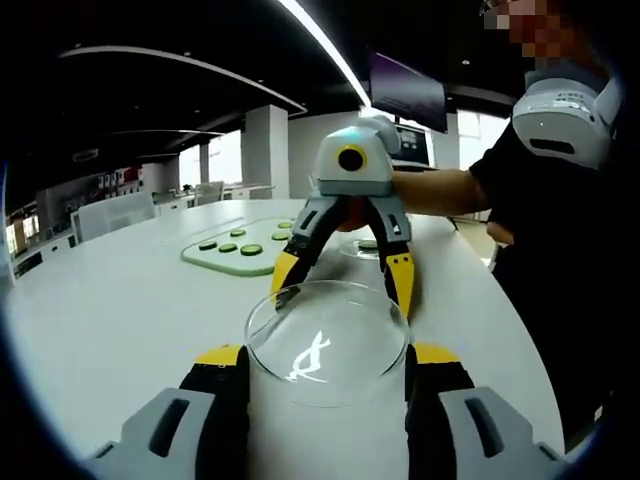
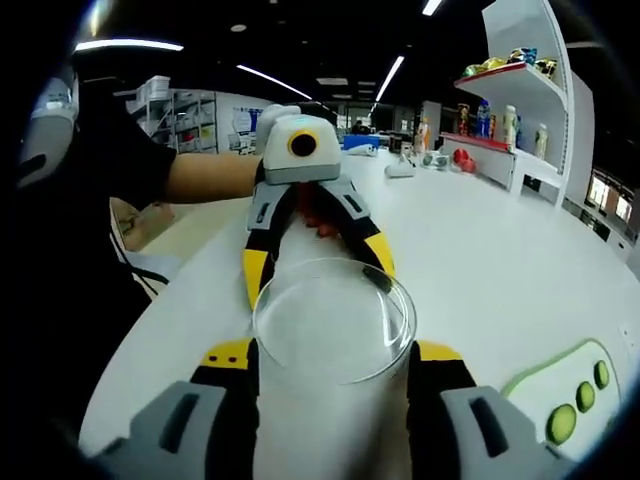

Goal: Open the petri dish lid, add cucumber slices into the petri dish, and close the lid

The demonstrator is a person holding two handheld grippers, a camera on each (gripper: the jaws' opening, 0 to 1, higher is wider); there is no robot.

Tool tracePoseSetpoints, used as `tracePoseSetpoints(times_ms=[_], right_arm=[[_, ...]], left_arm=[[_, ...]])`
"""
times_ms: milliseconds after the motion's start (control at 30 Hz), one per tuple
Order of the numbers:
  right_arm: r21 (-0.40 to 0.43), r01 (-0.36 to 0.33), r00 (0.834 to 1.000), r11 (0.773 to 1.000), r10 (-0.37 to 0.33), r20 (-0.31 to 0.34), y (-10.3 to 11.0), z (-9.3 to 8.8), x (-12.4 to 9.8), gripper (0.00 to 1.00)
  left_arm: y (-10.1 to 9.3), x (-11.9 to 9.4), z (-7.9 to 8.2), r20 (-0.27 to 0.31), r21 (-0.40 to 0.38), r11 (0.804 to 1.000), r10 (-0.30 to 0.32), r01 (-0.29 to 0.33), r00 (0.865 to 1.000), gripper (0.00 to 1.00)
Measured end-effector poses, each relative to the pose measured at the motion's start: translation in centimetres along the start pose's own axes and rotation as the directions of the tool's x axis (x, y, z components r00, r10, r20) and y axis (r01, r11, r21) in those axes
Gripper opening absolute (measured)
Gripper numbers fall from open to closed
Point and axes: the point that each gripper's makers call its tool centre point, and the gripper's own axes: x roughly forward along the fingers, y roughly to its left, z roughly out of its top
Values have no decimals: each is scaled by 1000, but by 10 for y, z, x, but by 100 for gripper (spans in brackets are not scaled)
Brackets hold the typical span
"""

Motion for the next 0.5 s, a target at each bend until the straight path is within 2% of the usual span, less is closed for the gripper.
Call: tracePoseSetpoints(times_ms=[367, 500], right_arm=[[-11, 6, 1000, 1000, -6, -12, 2, -1, -3, 56], [-10, 6, 1000, 1000, -6, -1, 0, 2, -7, 56]], left_arm=[[-3, 1, 1, -24, -4, 1000, -3, 3, 1000, 61], [-2, 2, 6, -19, -7, 1000, -1, 1, 1000, 61]])
